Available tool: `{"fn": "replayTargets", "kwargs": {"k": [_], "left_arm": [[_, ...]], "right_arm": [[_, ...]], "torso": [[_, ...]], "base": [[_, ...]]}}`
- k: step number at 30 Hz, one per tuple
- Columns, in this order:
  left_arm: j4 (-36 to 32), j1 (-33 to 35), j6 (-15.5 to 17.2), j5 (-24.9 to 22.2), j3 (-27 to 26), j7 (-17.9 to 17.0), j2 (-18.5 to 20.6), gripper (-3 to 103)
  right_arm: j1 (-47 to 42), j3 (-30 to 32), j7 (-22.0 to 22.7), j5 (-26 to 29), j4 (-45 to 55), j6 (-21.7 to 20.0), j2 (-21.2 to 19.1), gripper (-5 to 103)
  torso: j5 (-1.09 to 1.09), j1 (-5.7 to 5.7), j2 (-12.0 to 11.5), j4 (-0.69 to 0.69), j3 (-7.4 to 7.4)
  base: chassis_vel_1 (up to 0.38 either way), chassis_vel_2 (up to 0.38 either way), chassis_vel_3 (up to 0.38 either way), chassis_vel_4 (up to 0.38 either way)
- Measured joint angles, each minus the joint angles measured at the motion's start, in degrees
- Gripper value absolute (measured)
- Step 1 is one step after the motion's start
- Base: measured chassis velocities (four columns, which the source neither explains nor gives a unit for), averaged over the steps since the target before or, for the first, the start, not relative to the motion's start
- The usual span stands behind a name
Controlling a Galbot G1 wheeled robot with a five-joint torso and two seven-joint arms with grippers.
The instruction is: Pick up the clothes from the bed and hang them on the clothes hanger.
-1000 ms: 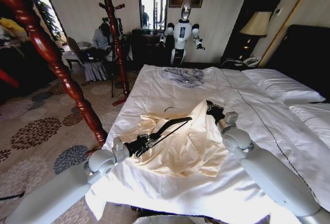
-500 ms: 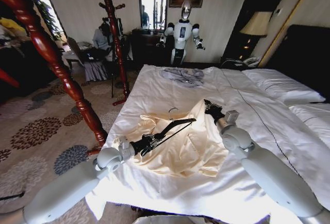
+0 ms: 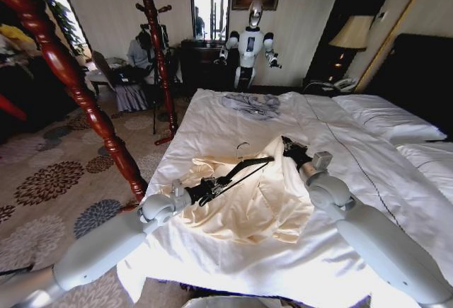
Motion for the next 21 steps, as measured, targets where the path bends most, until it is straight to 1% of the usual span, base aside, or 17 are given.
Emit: {"fn": "replayTargets", "kwargs": {"k": [6,14,21], "left_arm": [[0.59,-0.39,0.03,-0.34,-0.18,-0.19,0.19,16],[1.13,0.16,-0.06,-0.79,-2.05,-0.10,1.99,16],[1.34,-0.02,-0.08,-0.99,-0.91,-0.09,1.33,16]], "right_arm": [[-1.36,1.50,-0.18,0.87,1.17,-0.10,-1.01,0],[-0.88,1.80,-0.09,2.37,1.23,-0.32,-1.01,0],[-0.81,1.79,0.47,4.06,2.77,-0.74,-1.15,0]], "torso": [[-0.01,0.00,0.00,-0.01,0.00],[0.00,0.00,0.00,0.00,0.00],[0.00,0.00,0.00,0.00,0.00]], "base": [[0.000,0.000,0.000,0.000],[0.000,0.000,0.000,0.000],[0.000,0.000,0.000,0.000]]}}
